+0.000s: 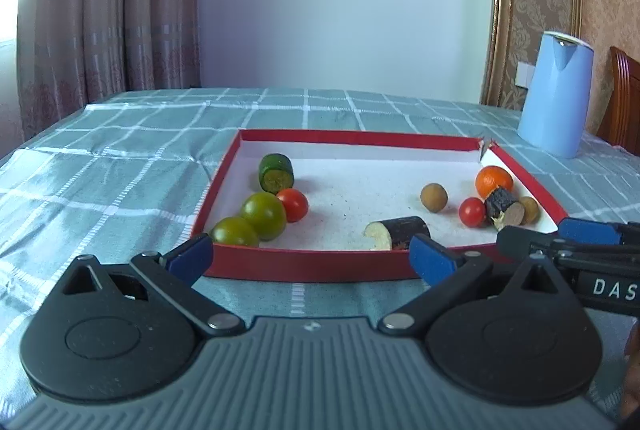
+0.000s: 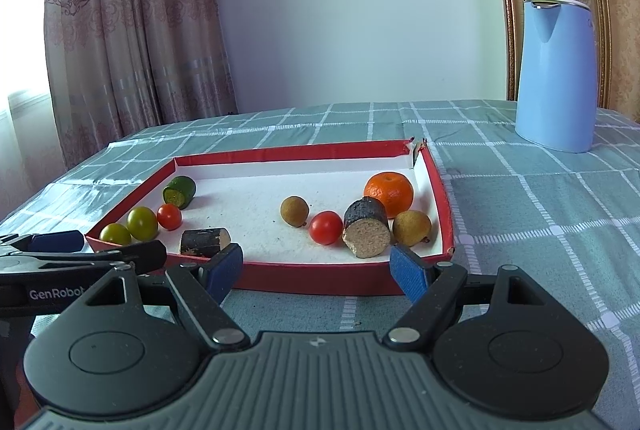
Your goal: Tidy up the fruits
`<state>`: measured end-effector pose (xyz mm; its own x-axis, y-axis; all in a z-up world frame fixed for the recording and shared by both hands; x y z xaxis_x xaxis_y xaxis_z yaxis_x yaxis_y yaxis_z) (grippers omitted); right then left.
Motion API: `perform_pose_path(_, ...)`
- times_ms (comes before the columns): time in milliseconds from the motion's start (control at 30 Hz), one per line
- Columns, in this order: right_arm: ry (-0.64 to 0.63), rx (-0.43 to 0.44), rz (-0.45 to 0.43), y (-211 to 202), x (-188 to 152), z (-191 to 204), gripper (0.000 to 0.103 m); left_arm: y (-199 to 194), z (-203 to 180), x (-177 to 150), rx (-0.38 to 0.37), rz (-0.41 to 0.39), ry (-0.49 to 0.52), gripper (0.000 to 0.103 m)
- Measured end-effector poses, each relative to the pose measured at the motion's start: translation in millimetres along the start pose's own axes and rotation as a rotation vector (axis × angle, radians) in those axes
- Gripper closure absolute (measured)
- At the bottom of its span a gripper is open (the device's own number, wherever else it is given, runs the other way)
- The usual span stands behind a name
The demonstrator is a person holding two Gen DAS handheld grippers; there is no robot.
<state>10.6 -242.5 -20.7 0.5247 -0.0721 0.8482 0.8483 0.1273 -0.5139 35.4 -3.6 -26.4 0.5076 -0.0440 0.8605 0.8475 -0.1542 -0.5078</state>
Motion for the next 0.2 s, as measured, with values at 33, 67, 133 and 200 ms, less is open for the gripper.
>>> perform_pose_path(33, 0.0, -0.001, 0.0, 0.0, -0.1, 0.0, 0.022, -1.0, 0.7, -0.5, 0.006, -0.005, -0.002, 0.0)
perform_pose_path(67, -0.001, -0.001, 0.001, 0.2, 0.1, 0.0, 0.022, -1.8, 1.3, -1.1, 0.007, -0.007, -0.004, 0.0)
perform_pose_path(133, -0.002, -0.002, 0.001, 0.1, 0.1, 0.1, 0.022, -2.3, 2.1, -2.2, 0.002, 0.002, -0.002, 0.0)
perform_pose_path(200, -0.01, -0.003, 0.007, 0.0, -0.5, 0.6, 0.022, -1.5, 2.5, -3.4, -0.02, 0.021, 0.005, 0.0)
Point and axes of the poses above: each gripper's, at about its wrist camera, not at the fingertips, and y roughly the way its jaws point, z to its left, x to its top, the point moved 1 cm from there along y, roughly the way its jaws point, and after that the axes turned 4 degrees about z, right-handed, at the moved point
